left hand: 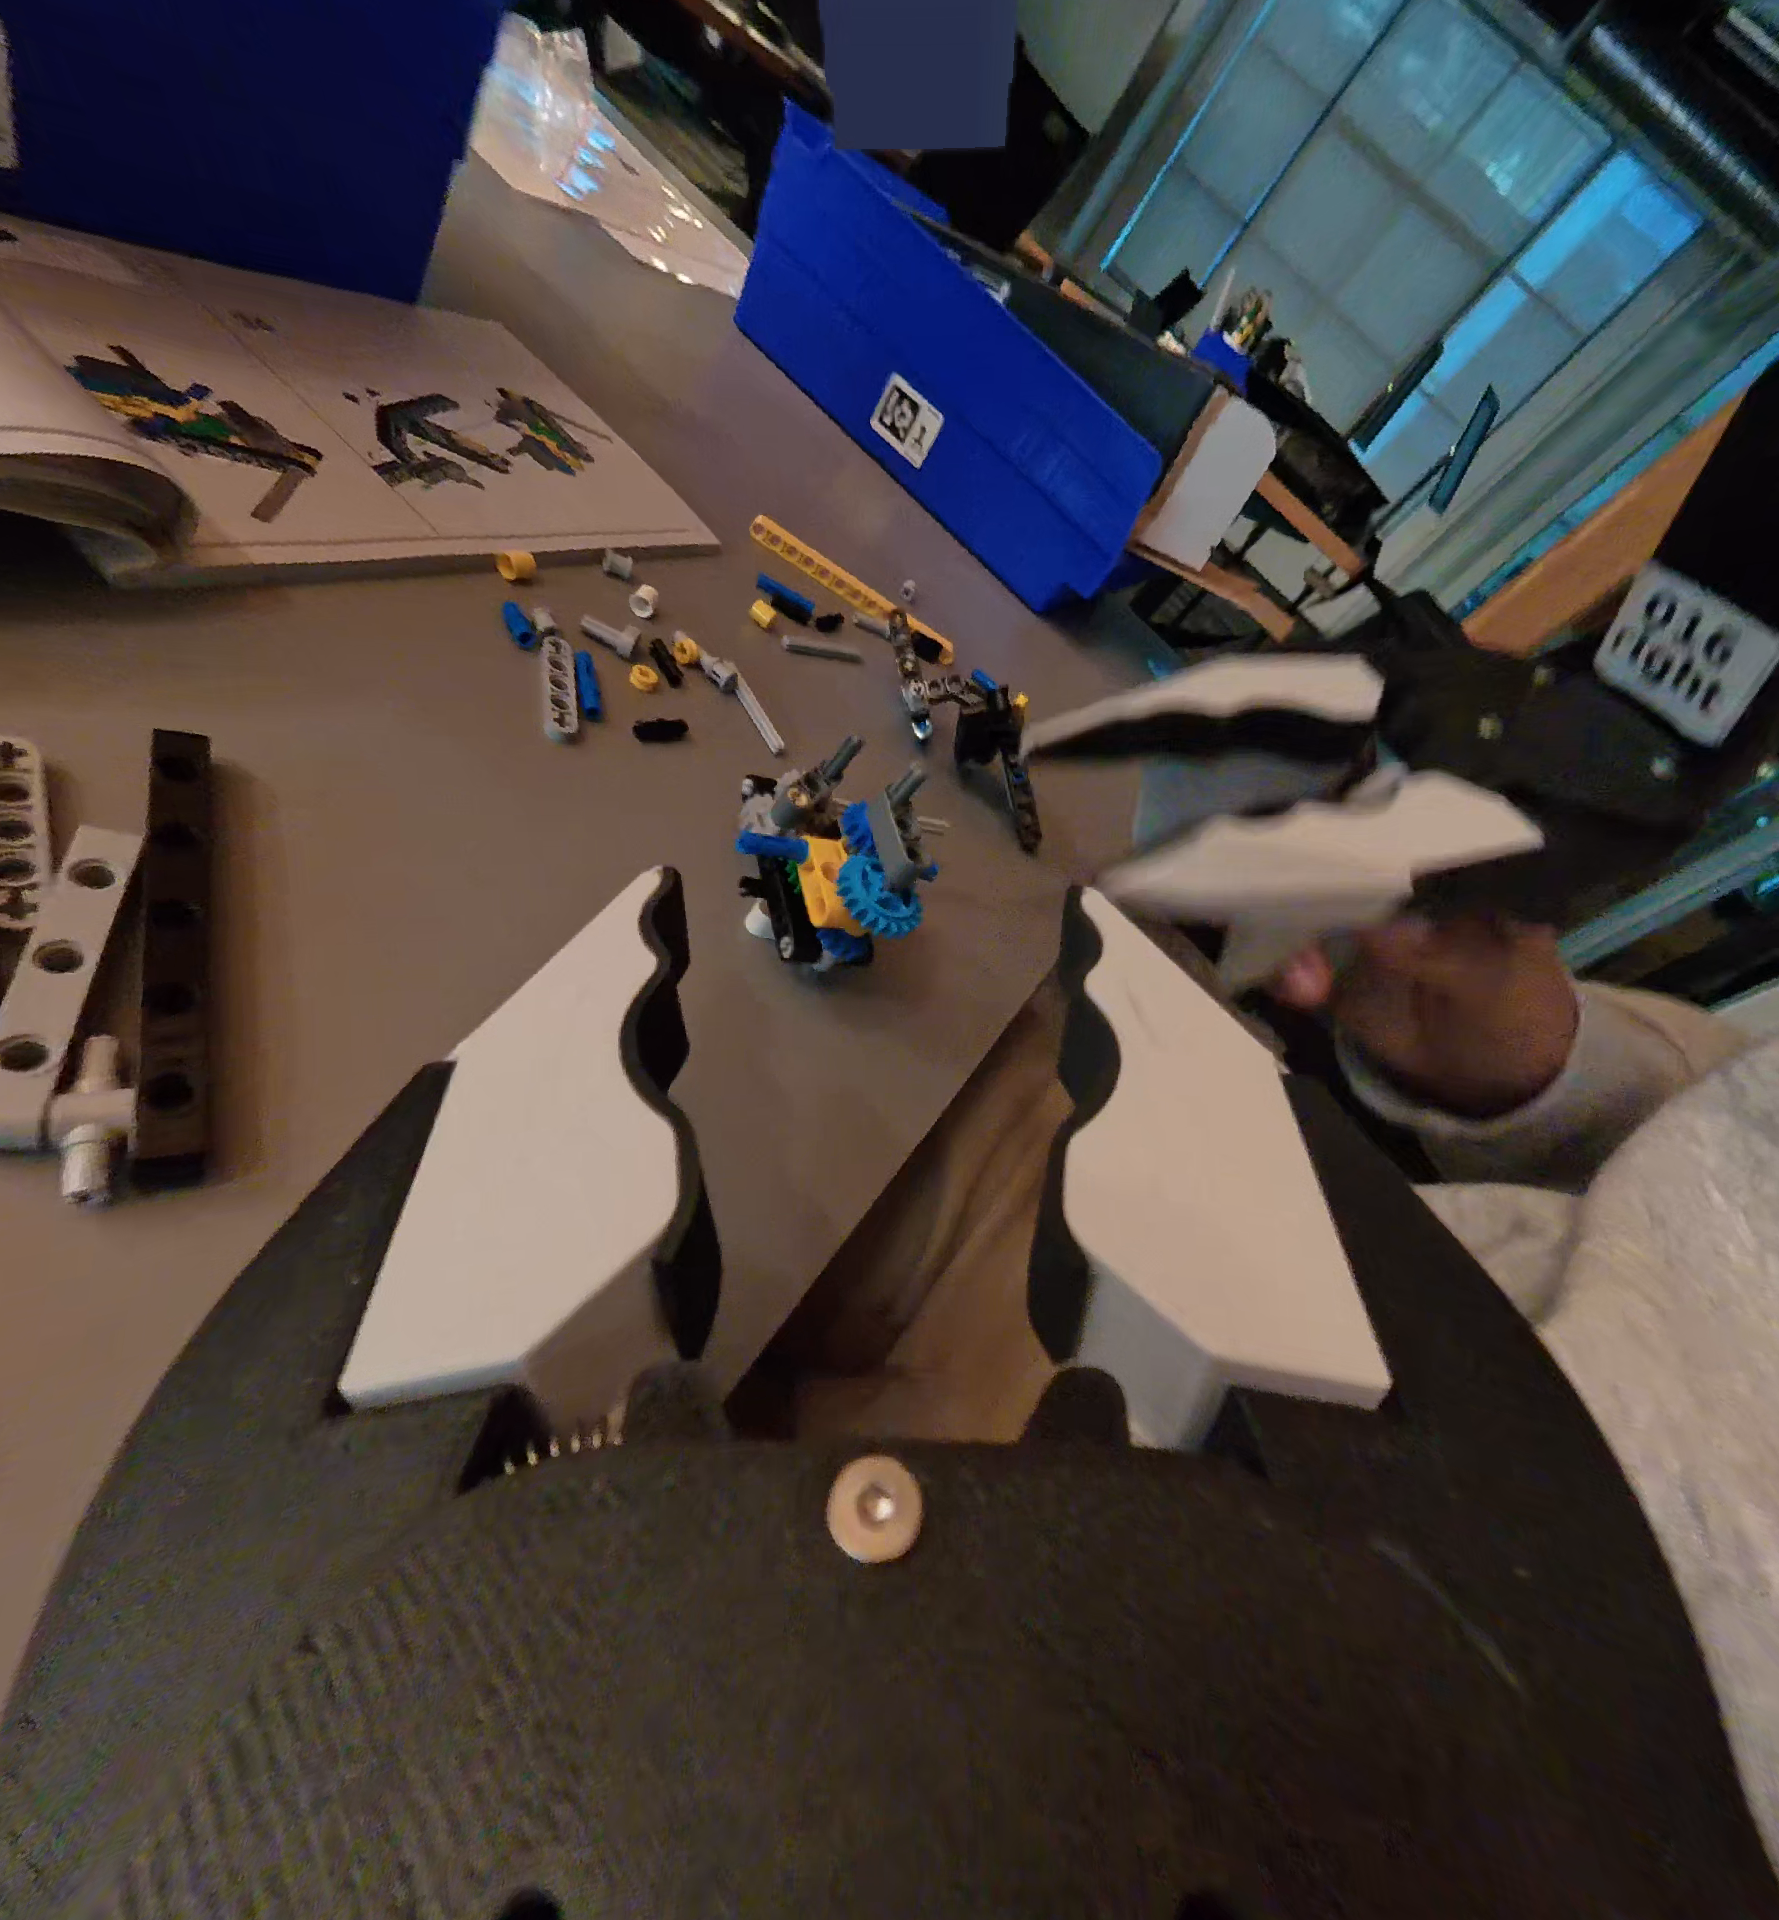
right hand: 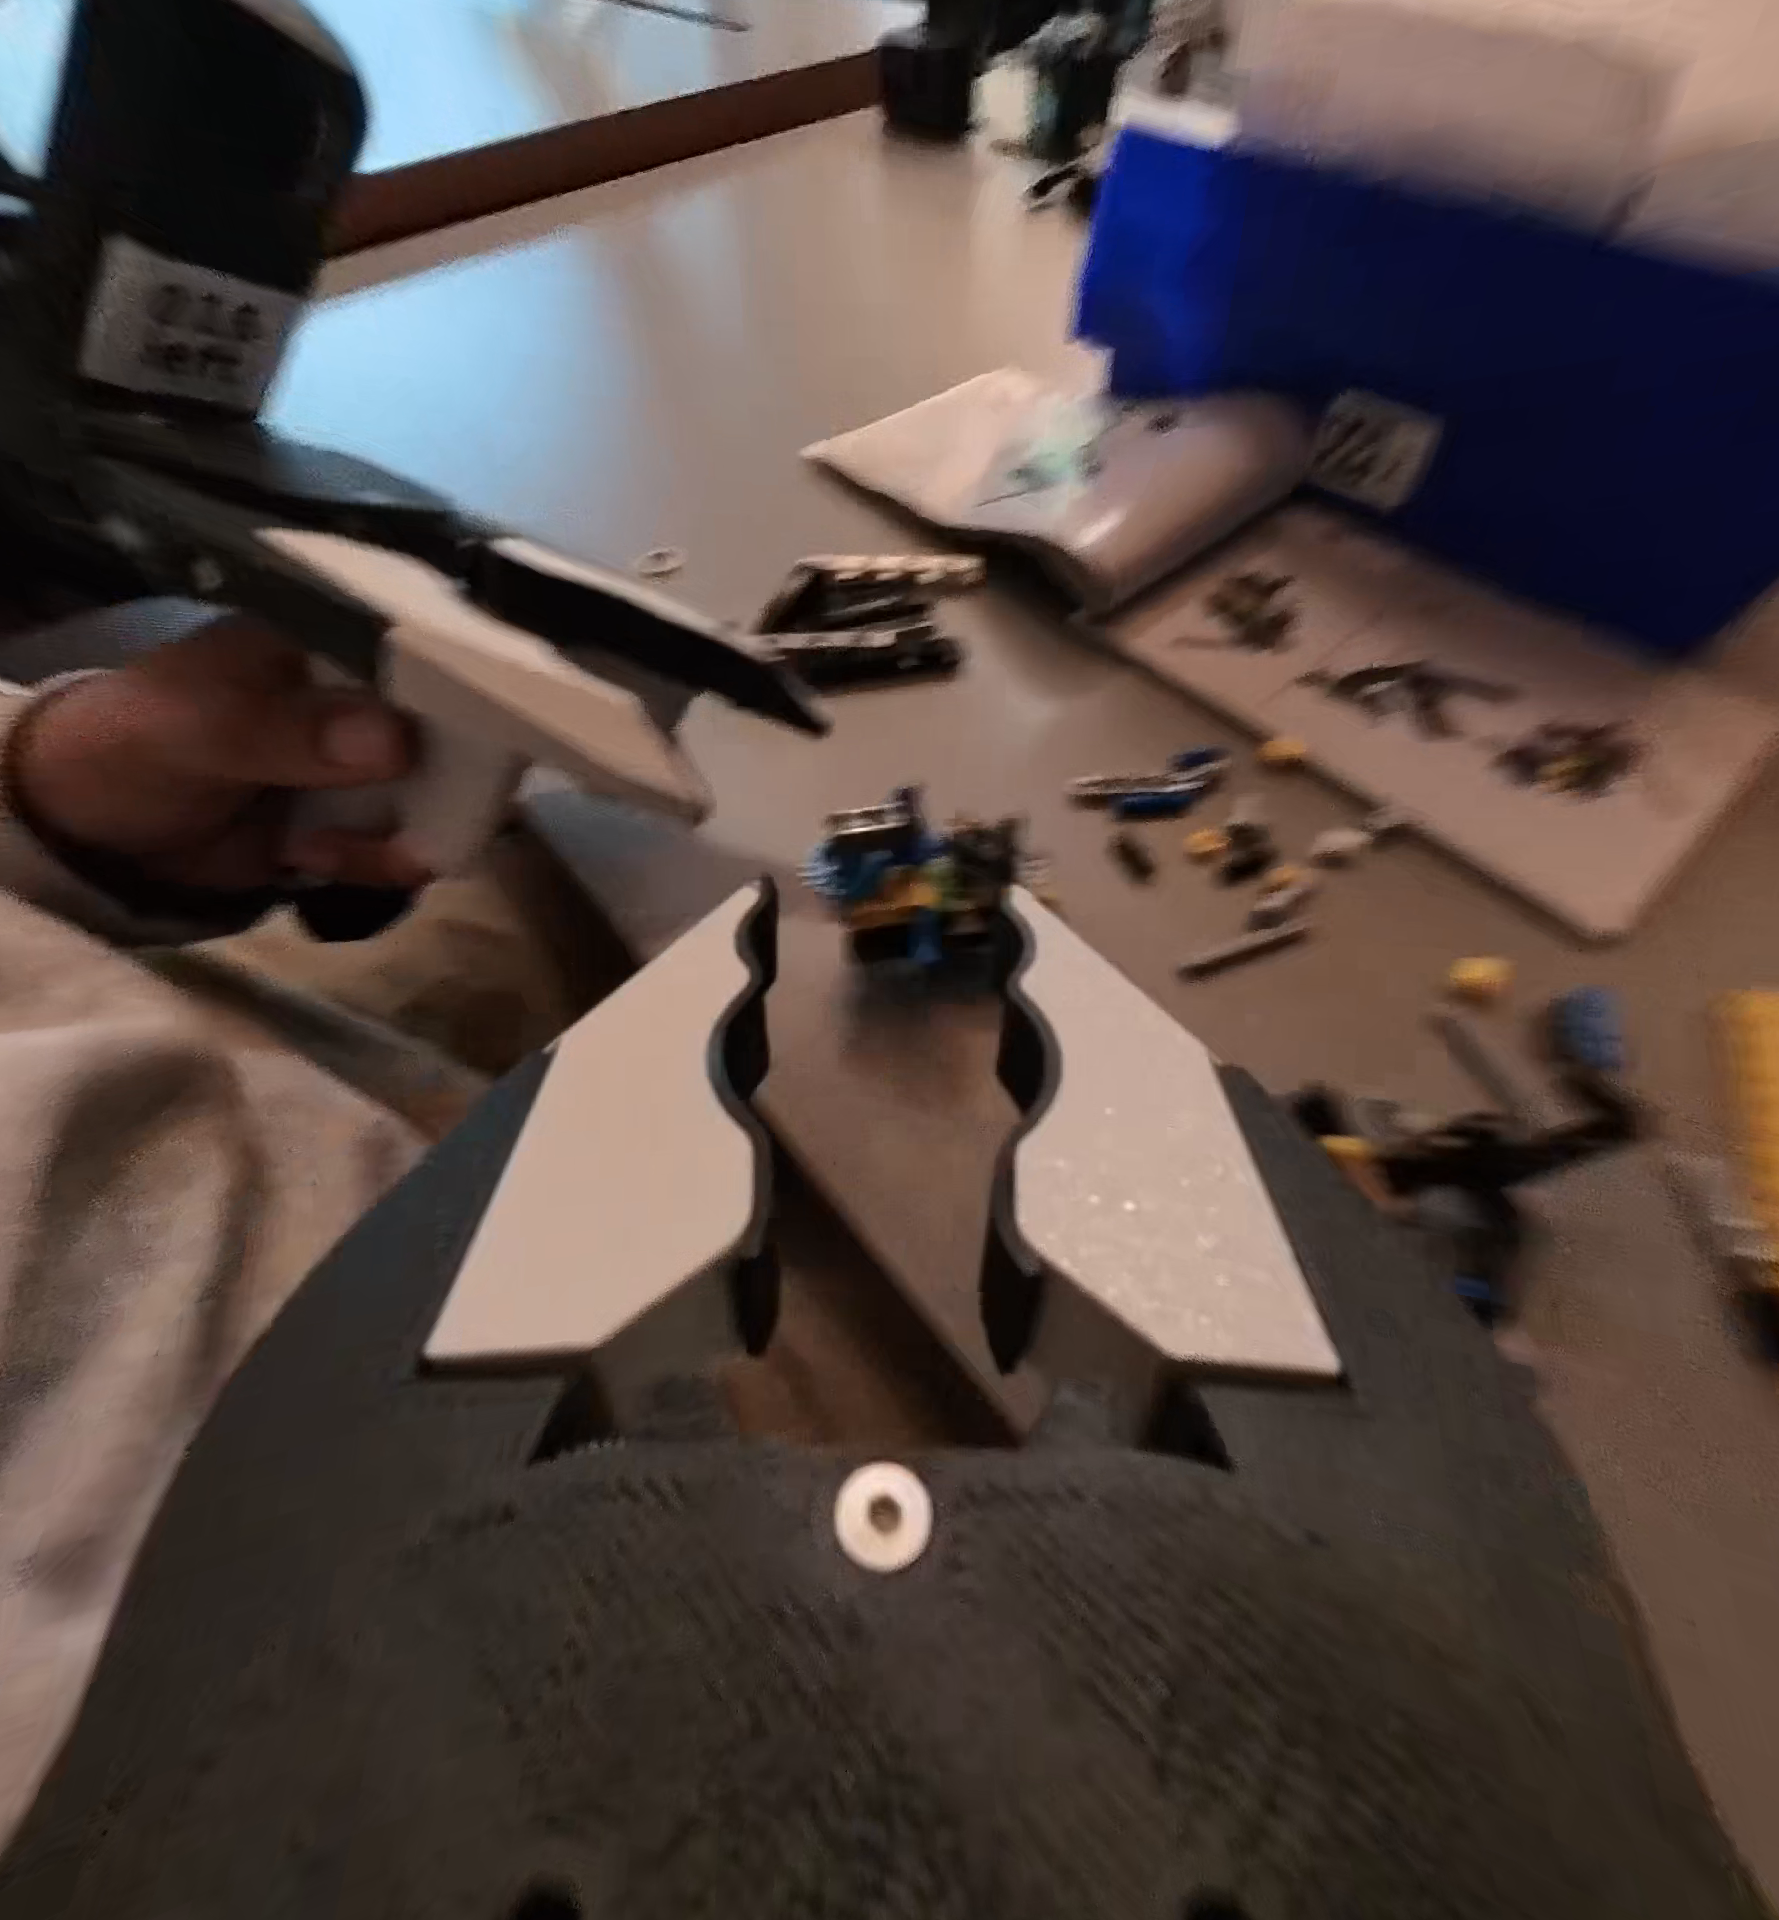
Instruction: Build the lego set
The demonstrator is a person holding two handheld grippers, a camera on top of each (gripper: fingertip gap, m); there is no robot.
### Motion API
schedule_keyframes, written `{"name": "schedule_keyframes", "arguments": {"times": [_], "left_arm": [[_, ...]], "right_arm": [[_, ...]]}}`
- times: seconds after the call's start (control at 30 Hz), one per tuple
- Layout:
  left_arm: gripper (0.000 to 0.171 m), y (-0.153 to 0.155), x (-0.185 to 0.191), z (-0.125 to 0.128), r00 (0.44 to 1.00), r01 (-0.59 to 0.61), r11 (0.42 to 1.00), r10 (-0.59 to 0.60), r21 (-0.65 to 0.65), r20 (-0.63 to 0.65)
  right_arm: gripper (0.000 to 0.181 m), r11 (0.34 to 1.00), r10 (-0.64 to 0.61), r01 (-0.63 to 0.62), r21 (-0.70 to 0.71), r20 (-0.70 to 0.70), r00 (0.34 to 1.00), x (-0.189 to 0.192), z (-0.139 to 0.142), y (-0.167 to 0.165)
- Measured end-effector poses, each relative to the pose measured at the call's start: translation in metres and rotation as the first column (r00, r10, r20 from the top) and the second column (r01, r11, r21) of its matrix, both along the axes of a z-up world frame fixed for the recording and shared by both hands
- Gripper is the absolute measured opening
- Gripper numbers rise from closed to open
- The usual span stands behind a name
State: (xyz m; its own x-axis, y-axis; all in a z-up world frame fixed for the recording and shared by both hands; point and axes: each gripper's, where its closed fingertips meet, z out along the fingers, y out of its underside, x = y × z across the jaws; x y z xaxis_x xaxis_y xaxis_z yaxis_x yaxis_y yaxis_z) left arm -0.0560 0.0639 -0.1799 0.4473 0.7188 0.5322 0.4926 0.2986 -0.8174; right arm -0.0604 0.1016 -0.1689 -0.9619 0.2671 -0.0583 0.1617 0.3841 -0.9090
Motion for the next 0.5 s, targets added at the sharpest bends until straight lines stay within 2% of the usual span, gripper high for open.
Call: {"name": "schedule_keyframes", "arguments": {"times": [0.07,0.17,0.23,0.37,0.5], "left_arm": [[0.066,0.009,0.002,-0.004,1.000,0.028,0.999,-0.028,-0.037,0.003],[0.062,0.018,0.001,-0.017,0.999,0.029,0.989,-0.026,-0.144,0.022],[0.058,0.016,-0.004,-0.028,0.999,-0.012,0.970,0.020,-0.244,0.030],[0.053,0.013,-0.014,-0.038,0.996,-0.067,0.928,0.085,-0.366,0.032],[0.048,0.004,-0.019,-0.041,0.991,-0.095,0.915,0.124,-0.392,0.047]], "right_arm": [[0.038,0.998,-0.061,0.063,0.019,-0.085,0.995,-0.029,0.005,0.013],[0.053,0.992,-0.062,0.066,0.112,-0.040,0.997,-0.049,-0.015,0.017],[0.054,0.990,-0.033,0.037,0.134,-0.031,0.999,-0.051,-0.024,0.013],[0.046,0.997,0.007,0.000,0.071,-0.108,0.994,-0.047,-0.021,0.006],[0.039,1.000,-0.002,0.003,0.005,-0.178,0.984,-0.048,-0.005,0.014]]}}
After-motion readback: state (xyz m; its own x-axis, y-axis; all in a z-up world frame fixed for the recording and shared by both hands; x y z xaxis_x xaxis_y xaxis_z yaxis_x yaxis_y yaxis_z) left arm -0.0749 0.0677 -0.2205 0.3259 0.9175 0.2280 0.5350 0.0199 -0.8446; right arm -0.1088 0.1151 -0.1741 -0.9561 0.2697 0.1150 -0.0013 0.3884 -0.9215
